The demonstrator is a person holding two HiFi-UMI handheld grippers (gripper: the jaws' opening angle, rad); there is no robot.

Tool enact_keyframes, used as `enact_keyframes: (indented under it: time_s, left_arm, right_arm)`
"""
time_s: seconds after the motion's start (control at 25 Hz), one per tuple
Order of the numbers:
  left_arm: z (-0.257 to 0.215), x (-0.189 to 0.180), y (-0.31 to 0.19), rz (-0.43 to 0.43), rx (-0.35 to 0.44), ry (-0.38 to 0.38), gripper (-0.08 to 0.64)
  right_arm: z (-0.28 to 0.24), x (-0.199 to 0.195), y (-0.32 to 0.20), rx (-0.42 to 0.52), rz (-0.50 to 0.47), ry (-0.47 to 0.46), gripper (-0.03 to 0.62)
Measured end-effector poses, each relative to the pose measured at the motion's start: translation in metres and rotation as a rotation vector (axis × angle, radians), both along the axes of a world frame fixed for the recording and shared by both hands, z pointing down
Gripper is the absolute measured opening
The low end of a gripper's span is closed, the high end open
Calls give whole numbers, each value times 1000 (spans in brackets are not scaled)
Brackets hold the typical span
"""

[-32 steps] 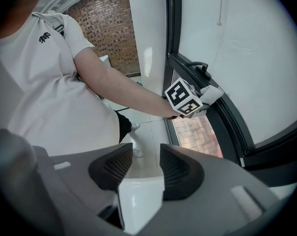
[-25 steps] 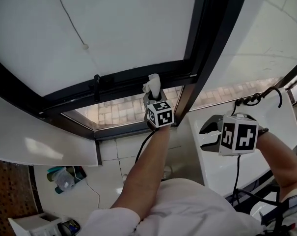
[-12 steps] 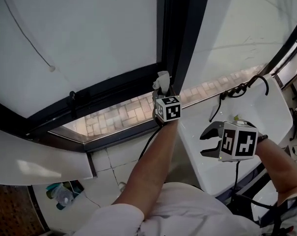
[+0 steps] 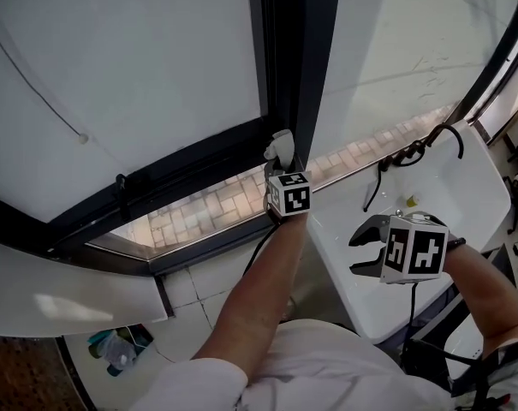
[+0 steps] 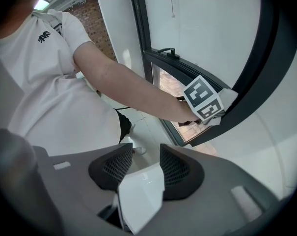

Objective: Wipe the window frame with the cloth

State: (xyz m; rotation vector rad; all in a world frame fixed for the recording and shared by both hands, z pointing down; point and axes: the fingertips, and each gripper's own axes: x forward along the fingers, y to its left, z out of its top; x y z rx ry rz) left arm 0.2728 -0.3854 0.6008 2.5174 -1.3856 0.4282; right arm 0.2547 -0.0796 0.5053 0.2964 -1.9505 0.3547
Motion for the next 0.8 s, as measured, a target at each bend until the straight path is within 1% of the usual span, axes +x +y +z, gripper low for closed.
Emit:
enact_keyframes:
  time_s: [0.2,0.28,0.36,0.52,0.72,0.8]
  left_arm:
    - [-2,-5,31,116,25,-63,91]
    - [-1,-7,41,176,26,-111,91]
    - [-1,-4,51,262,43,-187,91]
    - [-11,5,58,442,108,-361,91]
    - [-20,18,52,648,139,-545,91]
    - [-21,20,47,718,151,-630,91]
  right_arm:
    - [-2,-15,-11,34,-27,-28,176]
    - [-3,-21,-13,46,-41,-40,176]
    - [-2,-26,-14,57,-48,-54,176]
    - [-2,-31,-16,73,-46,-75,176]
    - [-7,-29,-19,114,-70,-78,176]
    - [-7,-27,-20,124,-68,-85,176]
